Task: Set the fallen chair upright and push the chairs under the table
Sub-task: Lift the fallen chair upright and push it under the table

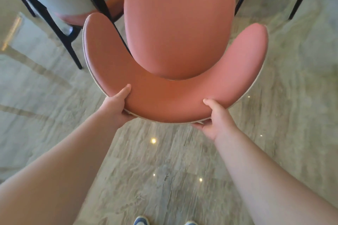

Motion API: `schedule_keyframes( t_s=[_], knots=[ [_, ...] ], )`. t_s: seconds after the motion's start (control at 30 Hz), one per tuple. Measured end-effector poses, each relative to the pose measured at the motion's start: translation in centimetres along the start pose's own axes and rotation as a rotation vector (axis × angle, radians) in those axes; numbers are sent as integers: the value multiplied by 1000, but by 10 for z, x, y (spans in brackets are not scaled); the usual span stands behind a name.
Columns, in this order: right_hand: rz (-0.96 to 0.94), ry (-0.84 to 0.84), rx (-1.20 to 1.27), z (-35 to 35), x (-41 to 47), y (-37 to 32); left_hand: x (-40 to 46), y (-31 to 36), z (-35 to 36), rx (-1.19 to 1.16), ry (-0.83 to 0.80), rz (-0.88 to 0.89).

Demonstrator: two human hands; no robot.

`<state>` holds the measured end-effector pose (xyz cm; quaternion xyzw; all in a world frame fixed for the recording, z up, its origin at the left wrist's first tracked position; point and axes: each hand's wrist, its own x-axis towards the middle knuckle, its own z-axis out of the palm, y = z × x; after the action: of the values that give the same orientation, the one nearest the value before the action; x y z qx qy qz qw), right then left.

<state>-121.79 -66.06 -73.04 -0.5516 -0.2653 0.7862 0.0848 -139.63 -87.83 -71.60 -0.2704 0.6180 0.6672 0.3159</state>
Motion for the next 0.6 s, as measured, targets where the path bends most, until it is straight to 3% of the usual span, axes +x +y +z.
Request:
schedule_keyframes(
  t_s=[0.33, 0.6],
  knots=[
    [-140, -11, -97, 48, 29, -72, 35, 69, 57, 110, 83, 143],
    [-100, 97, -123, 79, 32, -110, 42, 109, 85, 187, 128, 108]
  ],
)
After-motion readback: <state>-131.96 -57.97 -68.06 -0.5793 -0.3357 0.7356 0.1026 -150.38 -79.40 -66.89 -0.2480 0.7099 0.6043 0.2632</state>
